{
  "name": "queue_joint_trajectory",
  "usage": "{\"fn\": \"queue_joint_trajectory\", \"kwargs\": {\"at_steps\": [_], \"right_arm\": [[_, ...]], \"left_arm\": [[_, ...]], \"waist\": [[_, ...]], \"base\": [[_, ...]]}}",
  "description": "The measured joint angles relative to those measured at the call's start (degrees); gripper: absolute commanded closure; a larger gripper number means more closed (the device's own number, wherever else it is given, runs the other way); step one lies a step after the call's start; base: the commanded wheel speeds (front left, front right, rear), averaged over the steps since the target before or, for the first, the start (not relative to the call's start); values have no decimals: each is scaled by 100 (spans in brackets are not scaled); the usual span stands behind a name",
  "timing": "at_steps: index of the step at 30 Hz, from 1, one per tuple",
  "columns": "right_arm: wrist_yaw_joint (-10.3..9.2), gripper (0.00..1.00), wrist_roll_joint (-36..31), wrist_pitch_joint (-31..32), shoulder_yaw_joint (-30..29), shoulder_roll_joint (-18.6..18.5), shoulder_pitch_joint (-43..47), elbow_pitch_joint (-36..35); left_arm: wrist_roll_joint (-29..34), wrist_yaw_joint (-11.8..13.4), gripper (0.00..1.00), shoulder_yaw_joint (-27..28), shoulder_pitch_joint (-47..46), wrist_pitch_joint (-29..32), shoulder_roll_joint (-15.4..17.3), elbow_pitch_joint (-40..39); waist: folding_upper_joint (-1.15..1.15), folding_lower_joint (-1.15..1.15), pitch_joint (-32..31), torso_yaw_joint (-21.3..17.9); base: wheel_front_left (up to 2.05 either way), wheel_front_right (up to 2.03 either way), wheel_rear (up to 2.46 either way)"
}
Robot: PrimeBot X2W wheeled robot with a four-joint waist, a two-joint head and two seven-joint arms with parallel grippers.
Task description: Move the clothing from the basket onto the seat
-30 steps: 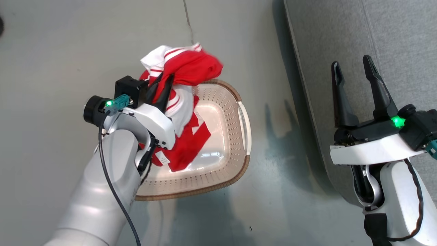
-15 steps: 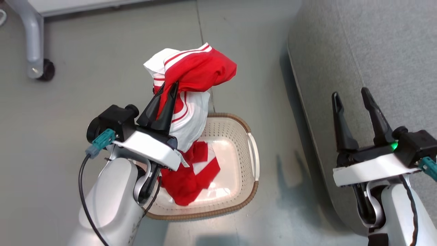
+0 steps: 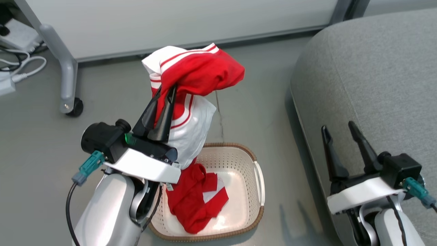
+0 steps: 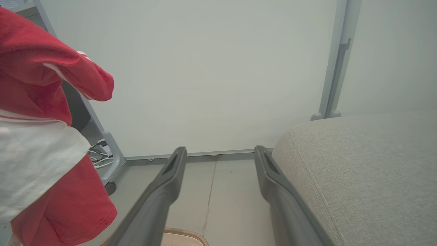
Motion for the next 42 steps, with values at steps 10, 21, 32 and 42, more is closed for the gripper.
{"fn": "queue_joint_trajectory", "kwargs": {"at_steps": [10, 21, 32, 42], "right_arm": [[0, 0, 116, 147, 182, 2, 389, 47], [0, 0, 152, 282, 146, 2, 753, -91], [0, 0, 192, 347, 180, 1, 825, -151], [0, 0, 200, 347, 235, 1, 832, -162]], "left_arm": [[-38, 125, 100, -103, 637, 118, 83, -449], [-110, 274, 100, -141, 1095, 159, 103, -662], [-165, 326, 100, -198, 1195, 204, 132, -662], [-193, 374, 100, -220, 1195, 227, 145, -627]], "waist": [[0, 0, -615, -46], [0, 0, -983, 1], [0, 0, -1080, 3], [0, 0, -1120, 6]], "base": [[0, 0, 0], [0, 0, 0], [0, 0, 0], [0, 0, 0]]}}
